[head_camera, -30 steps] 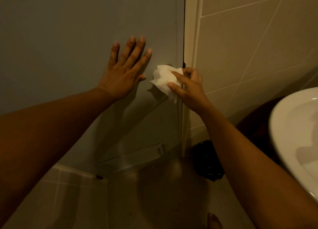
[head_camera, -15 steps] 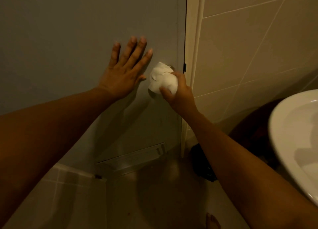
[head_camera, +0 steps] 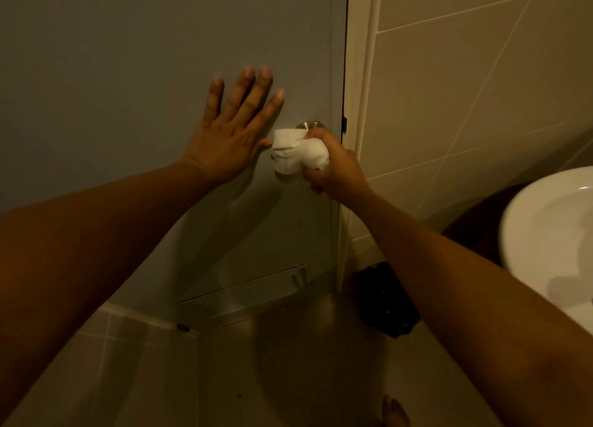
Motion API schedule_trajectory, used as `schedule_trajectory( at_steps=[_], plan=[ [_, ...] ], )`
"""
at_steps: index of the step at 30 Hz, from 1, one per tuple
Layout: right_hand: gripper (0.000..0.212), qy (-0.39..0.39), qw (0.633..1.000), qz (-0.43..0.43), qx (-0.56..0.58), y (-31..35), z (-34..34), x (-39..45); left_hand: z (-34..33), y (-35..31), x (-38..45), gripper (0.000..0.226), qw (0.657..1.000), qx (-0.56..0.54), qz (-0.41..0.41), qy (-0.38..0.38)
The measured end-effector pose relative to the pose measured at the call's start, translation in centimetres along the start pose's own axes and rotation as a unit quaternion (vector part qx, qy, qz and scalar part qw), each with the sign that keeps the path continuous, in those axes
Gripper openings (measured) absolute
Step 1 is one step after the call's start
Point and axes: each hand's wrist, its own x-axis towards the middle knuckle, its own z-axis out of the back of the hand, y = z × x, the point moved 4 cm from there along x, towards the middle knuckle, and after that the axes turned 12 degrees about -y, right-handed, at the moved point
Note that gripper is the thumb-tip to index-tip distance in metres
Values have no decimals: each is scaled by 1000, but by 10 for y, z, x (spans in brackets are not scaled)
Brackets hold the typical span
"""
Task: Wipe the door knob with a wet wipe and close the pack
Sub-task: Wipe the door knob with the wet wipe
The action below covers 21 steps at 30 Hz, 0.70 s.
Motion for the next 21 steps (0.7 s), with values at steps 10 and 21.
schedule_trajectory(
  at_steps=[10,21],
  plan=[
    [48,-71,977,-88,182,-3,-15,-14,-1,-1,0,75,1000,10,10,-13],
    [56,70,992,8,-107,-12,13,4,33,-14,11,65,995,-33,79,59]
  ],
)
